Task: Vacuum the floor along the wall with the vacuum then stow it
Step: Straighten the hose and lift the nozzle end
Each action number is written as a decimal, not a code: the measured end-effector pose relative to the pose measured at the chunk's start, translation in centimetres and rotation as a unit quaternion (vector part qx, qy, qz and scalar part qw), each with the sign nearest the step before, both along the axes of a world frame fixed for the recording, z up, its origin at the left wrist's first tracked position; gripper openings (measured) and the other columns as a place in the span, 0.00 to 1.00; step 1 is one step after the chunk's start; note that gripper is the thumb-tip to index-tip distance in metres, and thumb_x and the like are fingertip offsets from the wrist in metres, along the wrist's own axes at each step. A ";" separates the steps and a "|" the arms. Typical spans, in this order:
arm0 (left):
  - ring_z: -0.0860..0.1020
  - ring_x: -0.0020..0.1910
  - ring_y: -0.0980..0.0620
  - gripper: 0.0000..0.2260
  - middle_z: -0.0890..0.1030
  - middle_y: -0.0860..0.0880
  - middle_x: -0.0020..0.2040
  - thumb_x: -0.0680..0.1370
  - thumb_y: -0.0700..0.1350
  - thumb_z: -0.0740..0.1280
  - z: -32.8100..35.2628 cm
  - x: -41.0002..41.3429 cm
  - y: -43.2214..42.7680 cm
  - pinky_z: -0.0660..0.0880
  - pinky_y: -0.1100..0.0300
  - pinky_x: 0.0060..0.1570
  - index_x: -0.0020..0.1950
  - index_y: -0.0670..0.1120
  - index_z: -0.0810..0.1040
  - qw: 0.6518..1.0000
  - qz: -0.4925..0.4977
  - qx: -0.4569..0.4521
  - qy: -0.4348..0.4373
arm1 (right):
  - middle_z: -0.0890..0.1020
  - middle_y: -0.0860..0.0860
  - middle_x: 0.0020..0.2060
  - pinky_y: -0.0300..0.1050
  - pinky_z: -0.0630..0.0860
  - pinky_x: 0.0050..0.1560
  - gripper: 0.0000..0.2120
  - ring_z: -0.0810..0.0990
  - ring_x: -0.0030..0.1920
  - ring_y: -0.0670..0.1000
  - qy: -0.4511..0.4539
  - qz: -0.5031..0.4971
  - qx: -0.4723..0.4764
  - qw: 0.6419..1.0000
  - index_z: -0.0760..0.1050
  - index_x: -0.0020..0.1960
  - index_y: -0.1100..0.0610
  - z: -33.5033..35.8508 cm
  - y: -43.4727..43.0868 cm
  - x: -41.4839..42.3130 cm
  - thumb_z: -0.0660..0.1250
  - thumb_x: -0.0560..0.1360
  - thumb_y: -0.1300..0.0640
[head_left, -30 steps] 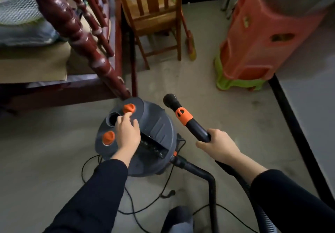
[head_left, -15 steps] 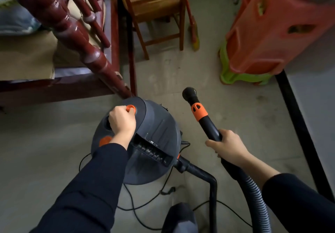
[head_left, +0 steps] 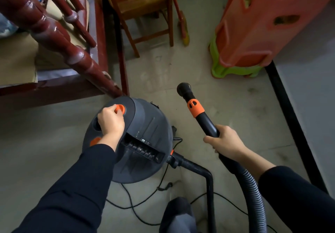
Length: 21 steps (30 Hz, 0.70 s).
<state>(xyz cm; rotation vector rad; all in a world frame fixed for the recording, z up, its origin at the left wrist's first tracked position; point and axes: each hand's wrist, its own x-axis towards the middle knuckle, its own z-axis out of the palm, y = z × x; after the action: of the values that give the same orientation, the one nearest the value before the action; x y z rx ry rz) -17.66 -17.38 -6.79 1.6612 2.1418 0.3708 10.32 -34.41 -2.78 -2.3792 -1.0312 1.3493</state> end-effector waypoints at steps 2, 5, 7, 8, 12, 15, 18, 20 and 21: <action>0.75 0.53 0.32 0.10 0.80 0.32 0.51 0.78 0.36 0.62 -0.1 0.4 -0.2 0.69 0.48 0.52 0.53 0.33 0.81 1.000 -0.012 0.000 0.011 | 0.81 0.57 0.36 0.51 0.80 0.34 0.08 0.81 0.32 0.56 0.005 -0.009 -0.003 1.000 0.74 0.46 0.57 0.2 -0.6 0.5 0.69 0.71 0.55; 0.68 0.65 0.35 0.16 0.73 0.35 0.65 0.78 0.38 0.63 0.2 3.0 -1.7 0.61 0.49 0.66 0.65 0.35 0.76 0.998 -0.056 0.021 0.009 | 0.81 0.58 0.38 0.52 0.81 0.35 0.09 0.81 0.32 0.55 0.009 -0.036 -0.007 0.999 0.74 0.47 0.58 0.7 -2.1 1.6 0.69 0.71 0.55; 0.64 0.69 0.39 0.17 0.69 0.39 0.70 0.80 0.40 0.63 1.0 6.3 -3.7 0.60 0.51 0.68 0.68 0.38 0.75 0.994 -0.101 0.007 -0.032 | 0.81 0.58 0.38 0.53 0.81 0.37 0.09 0.81 0.35 0.57 0.003 -0.051 -0.009 0.999 0.73 0.48 0.57 1.1 -3.5 2.6 0.68 0.71 0.56; 0.63 0.70 0.40 0.16 0.68 0.40 0.71 0.80 0.41 0.62 1.4 8.1 -4.9 0.60 0.52 0.69 0.68 0.39 0.75 0.991 -0.125 -0.006 -0.046 | 0.81 0.58 0.39 0.53 0.81 0.38 0.09 0.82 0.36 0.57 -0.001 -0.058 -0.011 0.998 0.73 0.48 0.57 1.3 -4.3 3.1 0.68 0.71 0.56; 0.62 0.72 0.44 0.16 0.68 0.43 0.72 0.81 0.43 0.61 2.3 15.5 -10.6 0.58 0.55 0.69 0.68 0.41 0.76 0.965 -0.220 -0.092 -0.109 | 0.81 0.56 0.38 0.52 0.81 0.38 0.10 0.83 0.37 0.58 -0.009 -0.094 -0.024 0.995 0.74 0.51 0.55 2.5 -7.9 5.9 0.67 0.71 0.55; 0.62 0.71 0.46 0.16 0.69 0.44 0.71 0.81 0.44 0.61 2.8 20.9 -14.5 0.57 0.59 0.69 0.67 0.42 0.76 0.933 -0.291 -0.161 -0.139 | 0.80 0.54 0.37 0.47 0.80 0.33 0.08 0.81 0.33 0.54 -0.016 -0.140 -0.037 0.989 0.73 0.49 0.55 3.2 -11.0 8.1 0.67 0.71 0.55; 0.66 0.70 0.46 0.16 0.73 0.45 0.69 0.81 0.46 0.61 3.7 25.4 -17.3 0.61 0.60 0.67 0.66 0.43 0.78 0.906 -0.331 -0.213 -0.155 | 0.80 0.54 0.36 0.42 0.77 0.31 0.09 0.80 0.31 0.52 -0.014 -0.189 -0.046 0.981 0.73 0.49 0.56 3.8 -14.2 10.4 0.68 0.71 0.55; 0.72 0.66 0.44 0.14 0.79 0.45 0.63 0.81 0.47 0.61 4.4 28.0 -18.5 0.67 0.59 0.62 0.62 0.43 0.80 0.891 -0.341 -0.252 -0.160 | 0.80 0.54 0.36 0.42 0.77 0.30 0.07 0.80 0.31 0.52 -0.012 -0.219 -0.042 0.975 0.73 0.47 0.56 4.4 -16.0 11.9 0.67 0.71 0.56; 0.74 0.60 0.41 0.13 0.82 0.43 0.56 0.81 0.47 0.61 4.7 29.2 -18.9 0.70 0.58 0.56 0.55 0.42 0.83 0.883 -0.344 -0.272 -0.167 | 0.79 0.54 0.35 0.42 0.77 0.30 0.06 0.79 0.30 0.52 -0.012 -0.232 -0.039 0.972 0.72 0.45 0.56 4.6 -16.8 12.7 0.67 0.70 0.57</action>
<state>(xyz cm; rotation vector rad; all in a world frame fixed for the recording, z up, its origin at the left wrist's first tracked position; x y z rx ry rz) 11.49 -36.32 -2.09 1.7116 1.1418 -0.1475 23.05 -51.23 1.84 -2.4849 -0.3852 1.2018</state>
